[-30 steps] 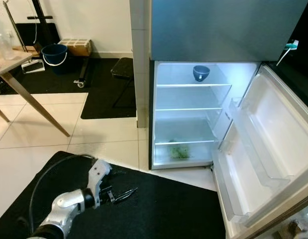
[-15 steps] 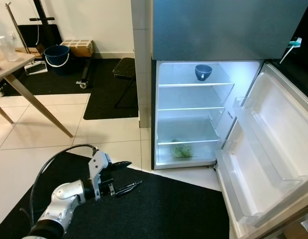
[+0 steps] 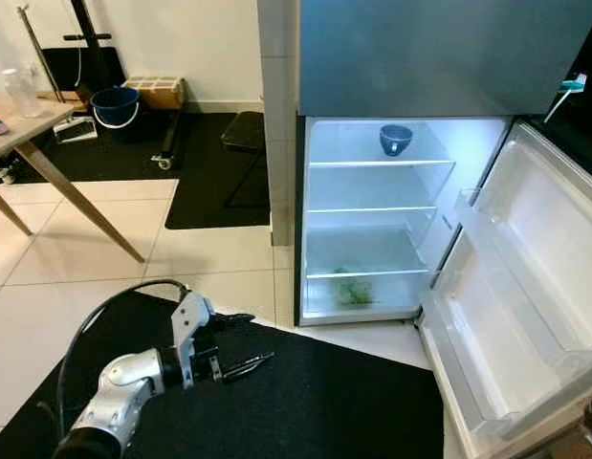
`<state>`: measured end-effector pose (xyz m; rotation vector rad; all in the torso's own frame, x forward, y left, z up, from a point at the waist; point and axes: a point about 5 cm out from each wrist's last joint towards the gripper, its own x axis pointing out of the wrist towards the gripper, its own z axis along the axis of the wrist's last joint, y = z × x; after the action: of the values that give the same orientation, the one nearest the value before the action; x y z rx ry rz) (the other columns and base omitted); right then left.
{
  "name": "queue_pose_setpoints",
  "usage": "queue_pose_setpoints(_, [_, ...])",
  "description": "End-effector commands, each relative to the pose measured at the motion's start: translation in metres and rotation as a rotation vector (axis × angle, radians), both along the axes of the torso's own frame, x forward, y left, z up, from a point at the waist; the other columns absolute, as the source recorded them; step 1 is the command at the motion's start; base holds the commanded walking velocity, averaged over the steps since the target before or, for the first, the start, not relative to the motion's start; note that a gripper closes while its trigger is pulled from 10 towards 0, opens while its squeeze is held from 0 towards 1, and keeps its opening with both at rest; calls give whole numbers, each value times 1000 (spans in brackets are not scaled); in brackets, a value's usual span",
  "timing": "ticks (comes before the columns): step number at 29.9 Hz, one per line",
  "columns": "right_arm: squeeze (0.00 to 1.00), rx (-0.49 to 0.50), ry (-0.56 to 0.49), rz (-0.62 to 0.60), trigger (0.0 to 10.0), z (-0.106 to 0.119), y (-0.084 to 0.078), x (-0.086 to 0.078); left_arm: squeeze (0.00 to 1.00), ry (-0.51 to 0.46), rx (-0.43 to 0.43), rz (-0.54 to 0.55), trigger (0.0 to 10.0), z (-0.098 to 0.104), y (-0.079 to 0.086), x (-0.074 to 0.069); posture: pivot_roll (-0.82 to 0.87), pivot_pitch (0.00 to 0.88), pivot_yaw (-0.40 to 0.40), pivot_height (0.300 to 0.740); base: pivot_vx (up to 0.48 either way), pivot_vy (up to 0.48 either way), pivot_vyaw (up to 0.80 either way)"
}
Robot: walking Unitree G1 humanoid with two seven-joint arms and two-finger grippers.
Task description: Restocking fridge
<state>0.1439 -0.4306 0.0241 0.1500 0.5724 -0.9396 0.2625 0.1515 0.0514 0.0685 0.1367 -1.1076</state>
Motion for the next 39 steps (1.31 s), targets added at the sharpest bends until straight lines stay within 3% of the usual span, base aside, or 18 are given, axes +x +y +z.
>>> queue_pose_setpoints(1, [0,-45,35,-42,10000,8,-11,-7,0,8,15,-8,10000,-1,2,-2,85,10,-4,740,0,0,0])
queue_pose_setpoints(6, [0,-156,53,-117,10000,30,-30,-14,0,6,13,-11,10000,1,1,-2,87,12,-5,740,0,0,0])
queue_pose_setpoints(10, [0,-205,20,-133,10000,42,-37,-11,0,7,13,-12,10000,1,1,-3,87,13,-3,740,0,0,0])
queue_pose_setpoints(11, [0,-229,-78,-116,10000,55,-39,1,0,10,13,-14,10000,1,0,-3,86,14,-3,740,0,0,0])
queue_pose_setpoints(12, [0,-229,-78,-116,10000,55,-39,1,0,10,13,-14,10000,1,0,-3,86,14,-3,740,0,0,0])
queue_pose_setpoints(13, [0,-238,-158,-85,10000,65,-39,14,0,11,14,-16,10000,1,-1,-4,88,15,1,740,0,0,0])
queue_pose_setpoints(18, [0,-256,-262,-6,10000,82,-35,39,0,6,11,-19,10000,3,-2,-3,94,14,0,740,0,0,0])
queue_pose_setpoints(25, [0,-247,-358,60,10000,94,-33,53,0,-11,8,-11,10000,8,0,-1,96,12,0,740,0,0,0])
queue_pose_setpoints(39, [0,-165,-404,184,10000,91,-28,57,0,-23,10,-19,10000,10,-1,0,88,9,3,740,0,0,0])
